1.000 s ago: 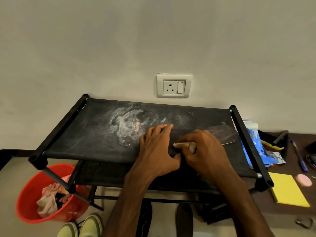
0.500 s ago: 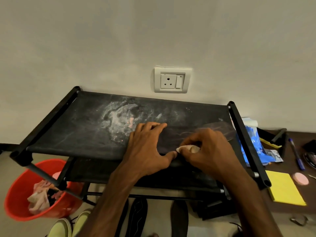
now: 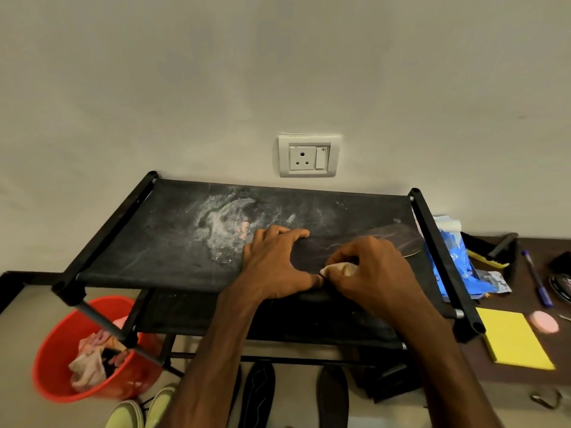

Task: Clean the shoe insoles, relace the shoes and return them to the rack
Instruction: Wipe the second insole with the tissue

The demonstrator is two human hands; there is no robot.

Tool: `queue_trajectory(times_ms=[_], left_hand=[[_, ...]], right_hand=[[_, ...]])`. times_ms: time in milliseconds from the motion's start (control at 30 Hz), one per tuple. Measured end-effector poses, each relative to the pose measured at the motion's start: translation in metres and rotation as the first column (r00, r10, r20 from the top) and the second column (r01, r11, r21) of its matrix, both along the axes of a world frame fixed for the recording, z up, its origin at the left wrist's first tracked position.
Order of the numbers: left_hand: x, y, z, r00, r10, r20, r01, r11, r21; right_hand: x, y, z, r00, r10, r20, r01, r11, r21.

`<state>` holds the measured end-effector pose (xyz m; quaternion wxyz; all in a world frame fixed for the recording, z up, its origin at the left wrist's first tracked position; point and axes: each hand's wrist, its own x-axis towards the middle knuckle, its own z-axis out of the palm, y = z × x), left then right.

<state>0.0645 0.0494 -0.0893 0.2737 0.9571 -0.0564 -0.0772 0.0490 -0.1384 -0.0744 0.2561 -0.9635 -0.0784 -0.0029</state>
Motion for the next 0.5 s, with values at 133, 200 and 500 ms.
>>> queue_trajectory(times_ms=[133, 200, 500], left_hand=[[0.001, 0.000, 0.000, 1.000, -0.011, -0.007, 0.011, 1.000, 0.009], [-0.004, 0.000, -0.007, 0.999, -0.006, 0.034, 0.006, 1.000, -0.008], [-0.003, 0.000, -0.014, 0.996, -0.007, 0.094, 0.011, 0.999, -0.038]], right_hand=[[0.003, -0.004, -0.001, 0.997, 0.039, -0.060, -0.040, 0.999, -0.001], [0.005, -0.009, -0.005, 0.993, 0.073, -0.090, -0.071, 0.997, 0.020], [0.009, 0.001, -0.016, 0.992, -0.092, 0.083, 0.084, 0.992, 0.097]])
